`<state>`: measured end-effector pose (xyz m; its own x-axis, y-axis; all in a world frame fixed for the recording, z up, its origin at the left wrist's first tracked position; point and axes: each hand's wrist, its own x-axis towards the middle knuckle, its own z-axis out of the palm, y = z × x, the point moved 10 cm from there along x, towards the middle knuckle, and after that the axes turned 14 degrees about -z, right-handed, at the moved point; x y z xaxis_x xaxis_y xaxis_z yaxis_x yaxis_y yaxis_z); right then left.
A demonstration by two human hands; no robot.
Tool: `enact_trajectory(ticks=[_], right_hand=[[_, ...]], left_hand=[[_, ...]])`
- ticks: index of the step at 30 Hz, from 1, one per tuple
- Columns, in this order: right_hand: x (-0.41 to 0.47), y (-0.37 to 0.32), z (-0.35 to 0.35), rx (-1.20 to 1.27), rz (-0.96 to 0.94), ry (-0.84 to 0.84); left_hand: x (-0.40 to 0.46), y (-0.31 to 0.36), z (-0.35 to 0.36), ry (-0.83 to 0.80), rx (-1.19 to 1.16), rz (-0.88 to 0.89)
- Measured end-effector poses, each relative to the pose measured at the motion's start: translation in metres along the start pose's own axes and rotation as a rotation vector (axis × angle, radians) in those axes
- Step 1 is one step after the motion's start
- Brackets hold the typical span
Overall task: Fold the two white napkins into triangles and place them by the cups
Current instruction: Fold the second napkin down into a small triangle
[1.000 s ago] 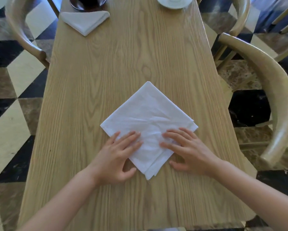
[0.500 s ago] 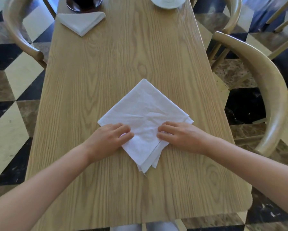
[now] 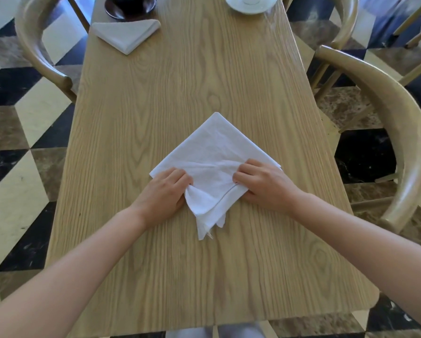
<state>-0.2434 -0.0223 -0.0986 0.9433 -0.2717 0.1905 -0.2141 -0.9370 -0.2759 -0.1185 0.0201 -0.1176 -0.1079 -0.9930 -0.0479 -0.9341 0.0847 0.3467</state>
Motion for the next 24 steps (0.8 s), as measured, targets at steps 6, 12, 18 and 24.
enact_trajectory(ticks=[6,12,18,24], right_hand=[[-0.002,0.004,0.003,0.036,-0.003,0.0],[-0.013,-0.014,-0.006,-0.053,-0.174,0.085],[-0.04,-0.019,0.006,-0.175,-0.207,0.088],[-0.038,-0.031,0.002,-0.103,-0.212,0.139]], left_hand=[[0.011,-0.013,0.005,-0.062,-0.117,-0.052],[-0.005,0.005,-0.016,0.051,0.024,0.194],[-0.026,0.008,-0.007,0.102,0.095,0.292],[-0.034,0.023,-0.006,0.063,-0.057,0.327]])
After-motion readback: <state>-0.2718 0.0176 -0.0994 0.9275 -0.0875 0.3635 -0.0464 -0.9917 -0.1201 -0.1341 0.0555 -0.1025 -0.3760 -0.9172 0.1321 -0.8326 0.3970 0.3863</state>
